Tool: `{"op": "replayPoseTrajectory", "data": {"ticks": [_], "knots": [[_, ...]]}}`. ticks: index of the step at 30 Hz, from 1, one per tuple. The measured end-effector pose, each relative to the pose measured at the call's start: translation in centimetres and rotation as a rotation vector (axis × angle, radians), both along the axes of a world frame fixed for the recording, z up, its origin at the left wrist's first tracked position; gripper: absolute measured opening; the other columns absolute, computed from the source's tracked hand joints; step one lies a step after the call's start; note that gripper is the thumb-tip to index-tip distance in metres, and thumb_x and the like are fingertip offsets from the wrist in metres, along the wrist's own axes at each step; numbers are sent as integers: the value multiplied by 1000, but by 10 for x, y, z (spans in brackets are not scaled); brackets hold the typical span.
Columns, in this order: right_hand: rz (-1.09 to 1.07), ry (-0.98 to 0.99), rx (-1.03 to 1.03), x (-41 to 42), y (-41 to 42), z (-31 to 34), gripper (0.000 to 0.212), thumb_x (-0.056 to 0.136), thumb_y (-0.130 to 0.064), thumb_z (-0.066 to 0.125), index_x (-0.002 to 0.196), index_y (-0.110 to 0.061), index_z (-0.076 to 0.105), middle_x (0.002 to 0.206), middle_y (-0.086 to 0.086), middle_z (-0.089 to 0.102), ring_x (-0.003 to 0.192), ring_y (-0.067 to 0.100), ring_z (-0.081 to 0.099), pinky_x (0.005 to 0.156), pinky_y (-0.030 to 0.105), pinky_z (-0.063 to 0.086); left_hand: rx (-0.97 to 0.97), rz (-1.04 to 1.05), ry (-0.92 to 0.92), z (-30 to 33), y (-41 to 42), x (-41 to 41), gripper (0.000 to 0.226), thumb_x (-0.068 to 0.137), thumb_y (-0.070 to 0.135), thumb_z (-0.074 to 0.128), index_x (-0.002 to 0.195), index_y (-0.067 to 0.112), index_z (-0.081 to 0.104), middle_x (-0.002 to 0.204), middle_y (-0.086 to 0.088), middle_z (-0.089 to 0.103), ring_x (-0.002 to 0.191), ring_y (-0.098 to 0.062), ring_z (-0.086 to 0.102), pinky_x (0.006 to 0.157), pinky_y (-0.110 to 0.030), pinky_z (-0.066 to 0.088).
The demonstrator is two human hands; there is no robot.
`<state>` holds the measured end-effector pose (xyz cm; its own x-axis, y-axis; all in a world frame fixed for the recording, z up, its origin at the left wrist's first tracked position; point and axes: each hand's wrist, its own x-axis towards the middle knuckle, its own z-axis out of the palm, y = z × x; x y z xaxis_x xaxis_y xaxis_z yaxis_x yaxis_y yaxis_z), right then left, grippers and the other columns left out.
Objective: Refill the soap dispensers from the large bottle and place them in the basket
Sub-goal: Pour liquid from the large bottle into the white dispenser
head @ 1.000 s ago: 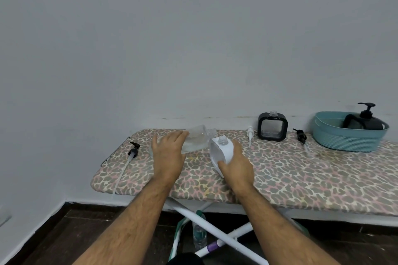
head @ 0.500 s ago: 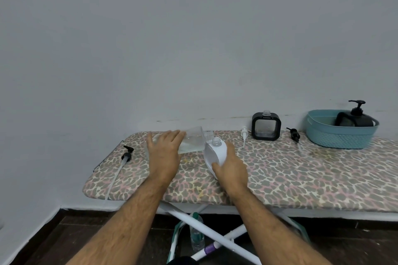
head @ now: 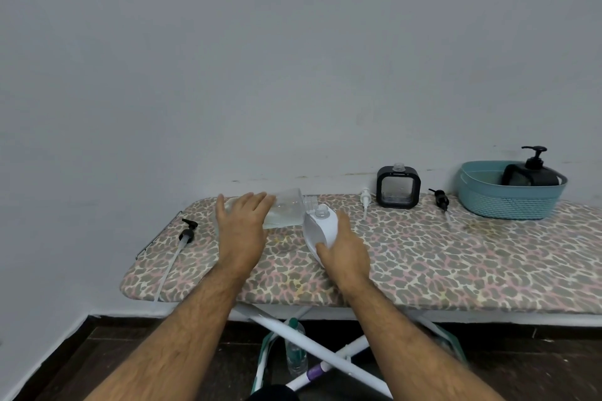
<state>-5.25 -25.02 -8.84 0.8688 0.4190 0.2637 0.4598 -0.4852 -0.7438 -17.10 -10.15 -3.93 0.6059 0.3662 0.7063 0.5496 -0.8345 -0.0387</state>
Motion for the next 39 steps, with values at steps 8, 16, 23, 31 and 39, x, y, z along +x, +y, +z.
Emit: {"op": "replayPoseTrajectory", "data": {"ticks": [8, 16, 23, 31, 39], "knots": [[5, 0, -19, 0, -1, 2, 76, 90, -34, 69, 150, -28, 25, 122, 4, 66, 101, 25, 67, 80, 37, 58, 14, -14, 8, 4, 1, 2, 75, 59, -3, 86, 125, 26, 65, 127, 2, 66, 121, -25, 59, 113, -64, 20], [2, -2, -8, 0, -1, 1, 74, 89, -35, 69, 149, -30, 27, 120, 3, 67, 101, 25, 67, 80, 38, 59, 11, -15, 13, 5, 3, 4, 80, 58, -12, 80, 126, 27, 63, 128, 2, 65, 123, -25, 57, 114, -63, 19], [4, -3, -13, 0, 0, 2, 73, 89, -35, 69, 149, -30, 27, 119, 3, 68, 100, 25, 67, 79, 36, 57, 15, -19, 20, 7, 3, 4, 77, 59, -10, 81, 125, 27, 64, 129, 2, 65, 124, -25, 56, 114, -62, 19], [3, 1, -14, 1, -1, 2, 74, 89, -34, 69, 149, -30, 26, 119, 3, 67, 99, 25, 67, 78, 36, 58, 16, -25, 16, 6, 4, 5, 77, 60, -11, 80, 126, 26, 63, 128, 2, 65, 124, -25, 56, 115, -63, 19], [2, -9, -17, 0, -1, 1, 75, 89, -34, 68, 150, -29, 24, 119, 4, 67, 101, 25, 67, 79, 37, 58, 20, -28, 20, 7, 4, 5, 76, 60, -8, 82, 126, 25, 63, 129, 1, 65, 125, -26, 56, 115, -63, 19]]}}
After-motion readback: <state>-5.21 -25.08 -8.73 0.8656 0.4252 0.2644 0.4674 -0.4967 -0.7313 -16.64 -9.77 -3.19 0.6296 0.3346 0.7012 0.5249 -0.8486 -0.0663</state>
